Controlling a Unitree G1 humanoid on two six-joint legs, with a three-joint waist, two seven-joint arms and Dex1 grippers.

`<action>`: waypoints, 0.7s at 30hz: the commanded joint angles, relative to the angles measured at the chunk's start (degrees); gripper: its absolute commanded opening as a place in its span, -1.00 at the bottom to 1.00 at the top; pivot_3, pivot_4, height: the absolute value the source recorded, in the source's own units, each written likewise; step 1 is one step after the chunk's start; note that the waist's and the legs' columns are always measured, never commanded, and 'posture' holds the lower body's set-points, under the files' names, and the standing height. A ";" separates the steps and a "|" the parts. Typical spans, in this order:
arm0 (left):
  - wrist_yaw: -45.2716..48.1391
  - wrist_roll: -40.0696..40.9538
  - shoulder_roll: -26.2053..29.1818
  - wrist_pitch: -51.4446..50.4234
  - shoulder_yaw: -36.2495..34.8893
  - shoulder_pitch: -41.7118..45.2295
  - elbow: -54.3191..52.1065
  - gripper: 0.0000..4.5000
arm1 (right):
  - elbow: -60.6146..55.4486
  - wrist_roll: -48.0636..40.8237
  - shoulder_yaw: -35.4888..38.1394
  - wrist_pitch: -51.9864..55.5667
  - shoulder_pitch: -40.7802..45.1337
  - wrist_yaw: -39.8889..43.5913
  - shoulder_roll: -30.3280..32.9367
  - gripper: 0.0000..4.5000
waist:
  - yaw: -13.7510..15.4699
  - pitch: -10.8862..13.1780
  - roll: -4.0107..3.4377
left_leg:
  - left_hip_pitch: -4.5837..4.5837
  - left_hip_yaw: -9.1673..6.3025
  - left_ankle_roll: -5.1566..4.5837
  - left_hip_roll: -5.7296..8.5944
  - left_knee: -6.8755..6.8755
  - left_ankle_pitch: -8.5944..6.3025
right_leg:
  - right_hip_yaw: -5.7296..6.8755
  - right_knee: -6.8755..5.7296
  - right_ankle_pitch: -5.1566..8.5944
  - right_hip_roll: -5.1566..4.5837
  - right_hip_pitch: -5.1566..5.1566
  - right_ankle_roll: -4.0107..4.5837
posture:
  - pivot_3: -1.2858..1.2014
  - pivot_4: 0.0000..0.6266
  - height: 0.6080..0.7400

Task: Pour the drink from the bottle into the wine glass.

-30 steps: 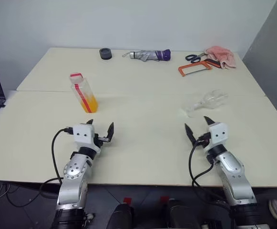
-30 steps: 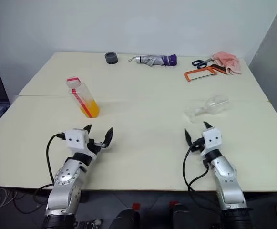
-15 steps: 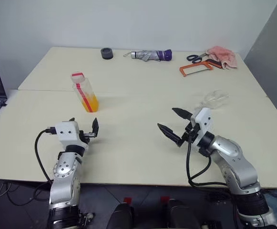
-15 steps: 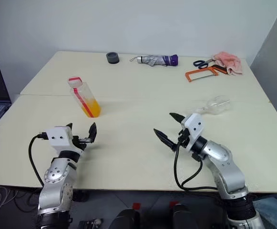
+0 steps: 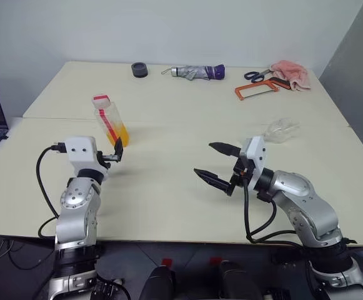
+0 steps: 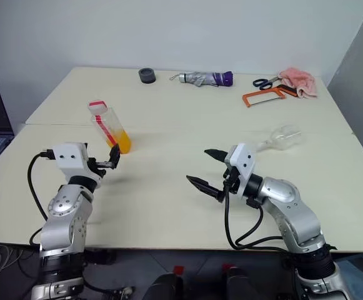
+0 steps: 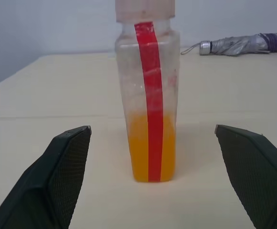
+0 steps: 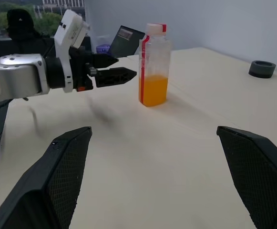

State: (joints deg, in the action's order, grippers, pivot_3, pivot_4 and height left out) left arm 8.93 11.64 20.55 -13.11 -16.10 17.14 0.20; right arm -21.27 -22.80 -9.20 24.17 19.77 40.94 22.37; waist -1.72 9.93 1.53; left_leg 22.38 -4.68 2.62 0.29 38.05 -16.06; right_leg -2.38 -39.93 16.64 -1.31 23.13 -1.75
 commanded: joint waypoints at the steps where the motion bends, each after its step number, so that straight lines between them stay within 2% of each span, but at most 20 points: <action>1: 1.73 0.99 1.61 0.09 -1.02 2.36 1.60 0.98 | -1.67 -0.50 0.23 -0.26 1.79 0.29 -0.17 1.00 | -0.02 0.00 0.00 | 0.00 0.01 0.00 0.00 0.00 0.00 | -0.01 0.00 0.00 0.00 0.00 0.00 | 0.03 -0.52 1.00; 21: 6.00 -0.15 5.81 5.12 -0.01 15.87 19.74 0.98 | 0.87 0.01 -1.99 -1.12 6.39 1.68 -2.02 1.00 | -0.04 0.01 0.01 | 0.04 -0.02 0.02 0.01 0.00 0.01 | 0.01 0.00 0.00 -0.03 0.05 0.00 | 0.03 -0.52 1.00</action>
State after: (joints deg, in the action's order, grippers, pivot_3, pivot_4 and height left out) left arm 14.54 12.09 25.15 -9.80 -16.02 30.93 19.66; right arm -19.72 -22.33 -11.01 24.08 24.41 41.67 20.79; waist -1.76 9.93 1.54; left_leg 22.42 -4.70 2.64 0.30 38.05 -16.05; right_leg -2.36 -39.93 16.64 -1.33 23.19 -1.75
